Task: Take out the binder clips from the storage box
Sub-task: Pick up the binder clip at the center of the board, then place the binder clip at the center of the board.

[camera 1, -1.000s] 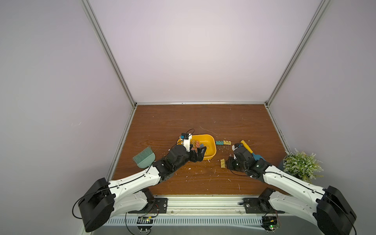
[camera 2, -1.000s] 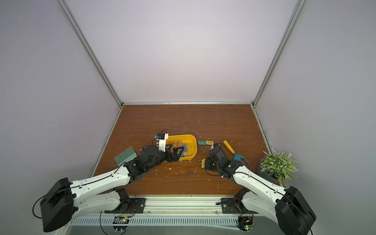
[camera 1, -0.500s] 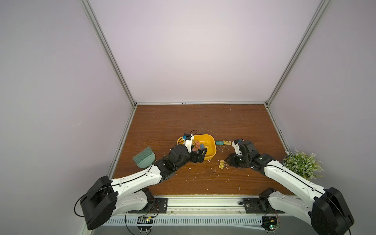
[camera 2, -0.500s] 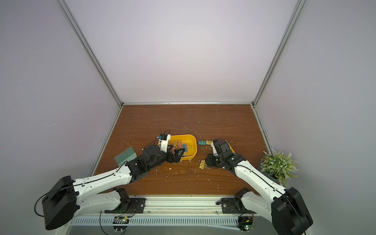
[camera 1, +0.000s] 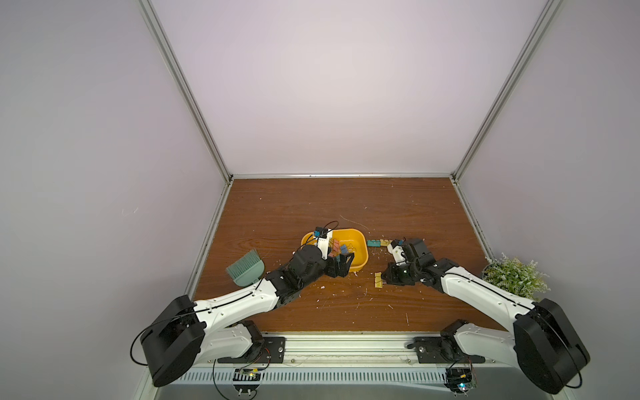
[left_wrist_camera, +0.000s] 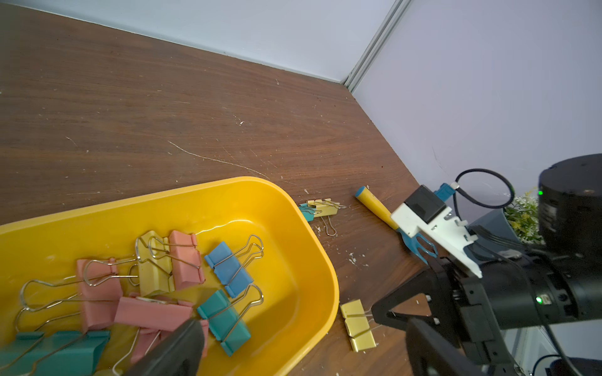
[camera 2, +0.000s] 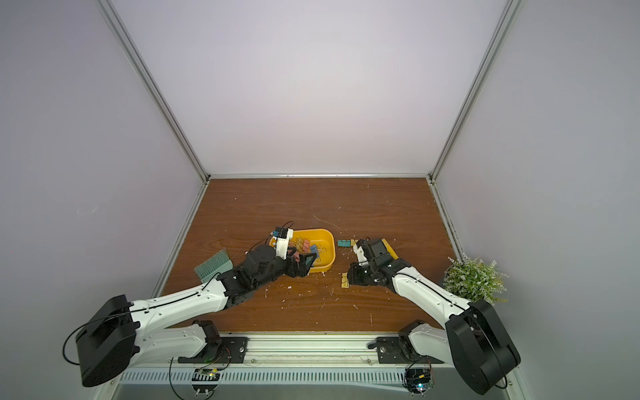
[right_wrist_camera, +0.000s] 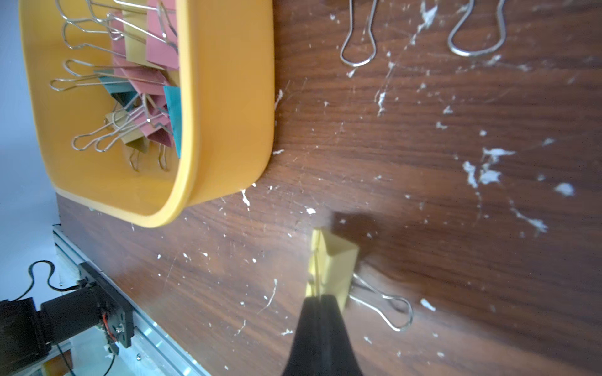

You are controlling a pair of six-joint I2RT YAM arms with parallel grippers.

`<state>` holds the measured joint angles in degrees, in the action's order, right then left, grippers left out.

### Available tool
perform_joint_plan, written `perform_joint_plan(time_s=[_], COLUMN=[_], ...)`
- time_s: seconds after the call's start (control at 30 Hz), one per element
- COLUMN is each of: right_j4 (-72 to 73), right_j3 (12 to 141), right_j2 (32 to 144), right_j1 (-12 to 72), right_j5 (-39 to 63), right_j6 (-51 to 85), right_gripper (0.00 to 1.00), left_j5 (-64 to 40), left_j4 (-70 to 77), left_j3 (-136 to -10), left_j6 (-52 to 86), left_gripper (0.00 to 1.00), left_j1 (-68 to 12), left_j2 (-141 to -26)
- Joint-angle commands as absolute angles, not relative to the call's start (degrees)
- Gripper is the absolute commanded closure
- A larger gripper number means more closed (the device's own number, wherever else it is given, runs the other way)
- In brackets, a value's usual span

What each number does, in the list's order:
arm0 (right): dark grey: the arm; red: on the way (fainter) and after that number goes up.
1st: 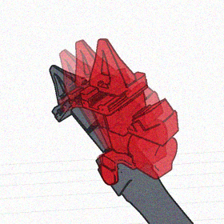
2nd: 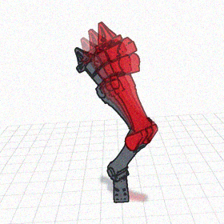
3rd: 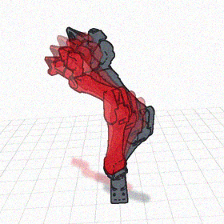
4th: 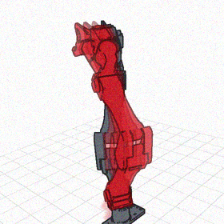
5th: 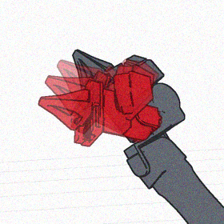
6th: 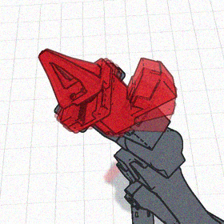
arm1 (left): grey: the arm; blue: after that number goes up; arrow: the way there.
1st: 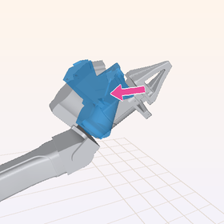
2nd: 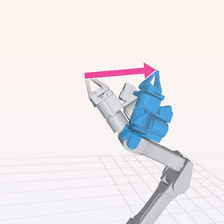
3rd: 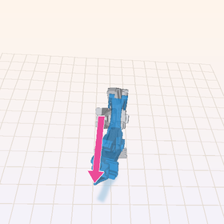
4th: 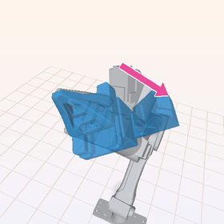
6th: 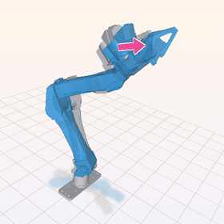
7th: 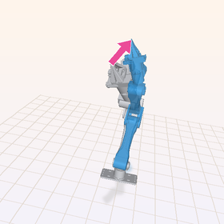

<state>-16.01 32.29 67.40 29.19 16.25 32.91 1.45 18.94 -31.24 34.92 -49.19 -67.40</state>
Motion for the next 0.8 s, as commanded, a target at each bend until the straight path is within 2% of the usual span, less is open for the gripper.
perform_joint_plan(time_s=[0.0, 0.17, 0.27, 0.47, 0.67, 0.77], right_j4=[-16.79, -13.59, -8.37, -1.6, -0.57, 2.47], right_j3=[32.25, 31.92, 31.12, 31.02, 30.91, 29.89], right_j2=[62.25, 49.66, 46.23, 54.22, 61.84, 64.7], right_j1=[28.12, 26.23, 24.1, 23.55, 23.55, 23.47], right_j5=[10.22, -6.21, -11.74, -16.99, -22.94, -24.0], right_j6=[35.6, 44.94, 50.55, 74.12, 88.5, 91.35], right_gripper=[1.0, 1.0, 1.0, 1.0, 1.0, 1.0], left_j5=[1.06, -0.48, -1.09, -0.75, 2.13, 3.16], left_j4=[18.18, 19.92, 21.07, 21.78, 21.26, 22.16], left_j3=[-33.22, -33.36, -33.91, -39.03, -43.19, -43.72], left_j6=[34.46, 35.42, 36.23, 36.45, 35.21, 33.93], left_gripper=[0.0, 0.0, 0.0, 0.0, 0.0, 0.0], left_j1=[-49.79, -49.8, -49.77, -49.86, -50.0, -49.95], left_j2=[-67.16, -67.81, -68.65, -73.45, -77.33, -77.83])
